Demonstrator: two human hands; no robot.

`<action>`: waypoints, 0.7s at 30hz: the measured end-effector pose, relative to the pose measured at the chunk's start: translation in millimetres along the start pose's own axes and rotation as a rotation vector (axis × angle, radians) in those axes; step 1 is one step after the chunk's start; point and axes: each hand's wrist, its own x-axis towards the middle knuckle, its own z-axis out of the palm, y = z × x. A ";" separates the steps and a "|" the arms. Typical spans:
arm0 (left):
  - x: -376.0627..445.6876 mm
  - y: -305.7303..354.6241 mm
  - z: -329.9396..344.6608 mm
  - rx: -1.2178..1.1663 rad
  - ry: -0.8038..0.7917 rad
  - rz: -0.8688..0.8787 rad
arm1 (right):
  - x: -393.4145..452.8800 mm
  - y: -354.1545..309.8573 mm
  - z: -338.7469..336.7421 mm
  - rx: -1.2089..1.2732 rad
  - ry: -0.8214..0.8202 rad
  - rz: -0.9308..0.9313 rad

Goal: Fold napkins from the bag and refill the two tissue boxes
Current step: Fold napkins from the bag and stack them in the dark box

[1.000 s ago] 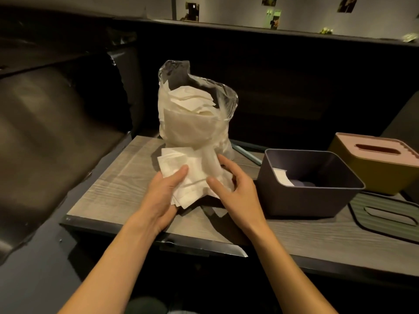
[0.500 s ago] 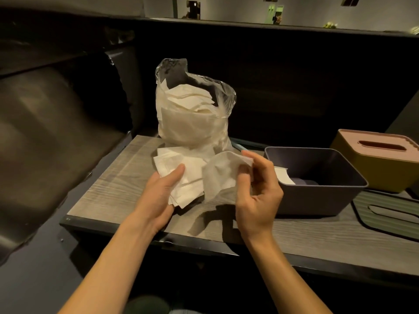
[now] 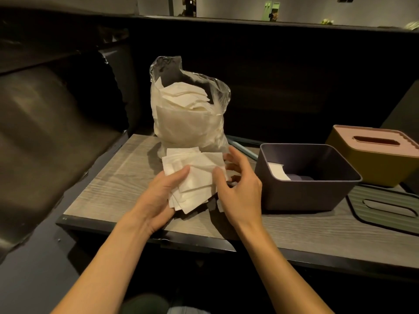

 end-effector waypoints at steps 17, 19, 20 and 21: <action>-0.5 7.3 -1.6 -0.201 0.073 0.025 | 1.8 0.8 -1.6 0.202 -0.192 0.177; 0.0 7.1 -2.7 -0.196 0.088 0.046 | 0.7 -0.2 -1.8 0.192 -0.149 0.146; 1.1 6.9 -4.3 -0.209 0.101 0.068 | -0.8 -1.7 -2.0 0.177 -0.129 0.106; 2.4 6.7 -6.6 -0.226 0.119 0.092 | -1.9 -2.6 -2.2 0.176 -0.123 0.054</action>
